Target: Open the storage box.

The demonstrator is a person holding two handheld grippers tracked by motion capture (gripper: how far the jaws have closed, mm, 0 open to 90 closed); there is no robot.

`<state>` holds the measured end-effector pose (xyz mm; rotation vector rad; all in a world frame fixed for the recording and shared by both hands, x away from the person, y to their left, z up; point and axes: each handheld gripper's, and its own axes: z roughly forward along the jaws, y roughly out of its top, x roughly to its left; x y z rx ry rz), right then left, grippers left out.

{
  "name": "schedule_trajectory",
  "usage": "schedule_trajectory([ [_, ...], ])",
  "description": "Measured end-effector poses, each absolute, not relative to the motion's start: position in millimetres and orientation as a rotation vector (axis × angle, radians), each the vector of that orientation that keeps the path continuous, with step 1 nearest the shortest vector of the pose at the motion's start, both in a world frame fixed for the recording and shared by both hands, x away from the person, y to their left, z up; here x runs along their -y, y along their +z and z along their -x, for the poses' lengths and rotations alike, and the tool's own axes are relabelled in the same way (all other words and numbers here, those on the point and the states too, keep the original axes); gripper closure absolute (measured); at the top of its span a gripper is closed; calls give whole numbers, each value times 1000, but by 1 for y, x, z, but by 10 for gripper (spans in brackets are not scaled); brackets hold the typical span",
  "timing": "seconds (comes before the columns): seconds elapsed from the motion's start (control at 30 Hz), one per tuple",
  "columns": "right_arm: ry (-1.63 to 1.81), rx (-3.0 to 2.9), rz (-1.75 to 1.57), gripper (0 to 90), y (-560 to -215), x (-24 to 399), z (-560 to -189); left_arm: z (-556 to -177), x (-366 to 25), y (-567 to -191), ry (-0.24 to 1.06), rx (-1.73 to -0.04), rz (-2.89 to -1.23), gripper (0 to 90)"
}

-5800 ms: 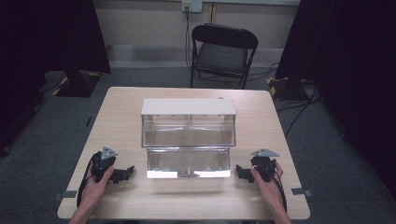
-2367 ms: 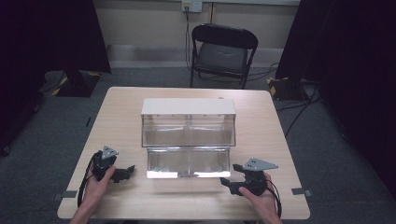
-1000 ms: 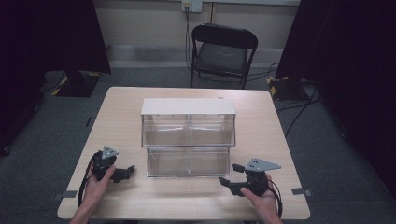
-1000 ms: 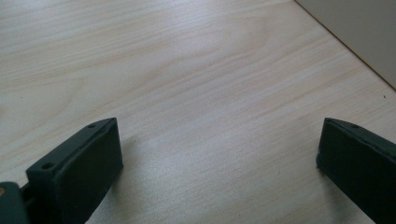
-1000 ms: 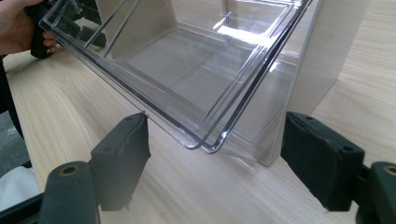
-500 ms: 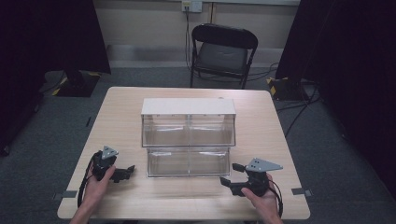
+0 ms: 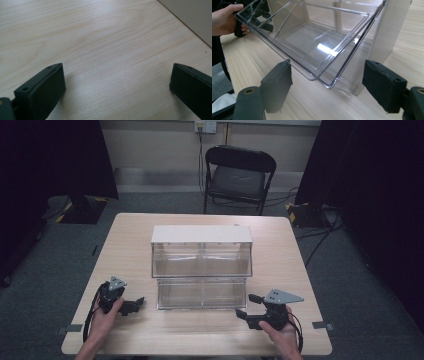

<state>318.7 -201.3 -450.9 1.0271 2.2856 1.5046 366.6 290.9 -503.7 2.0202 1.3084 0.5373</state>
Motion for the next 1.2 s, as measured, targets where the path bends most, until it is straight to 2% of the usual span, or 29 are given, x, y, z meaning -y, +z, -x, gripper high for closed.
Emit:
schedule_trajectory([
  [1.2,1561,-2246,-988,216,-439,196,-321,-367,-291,-504,541,-1307,-2023,0],
])
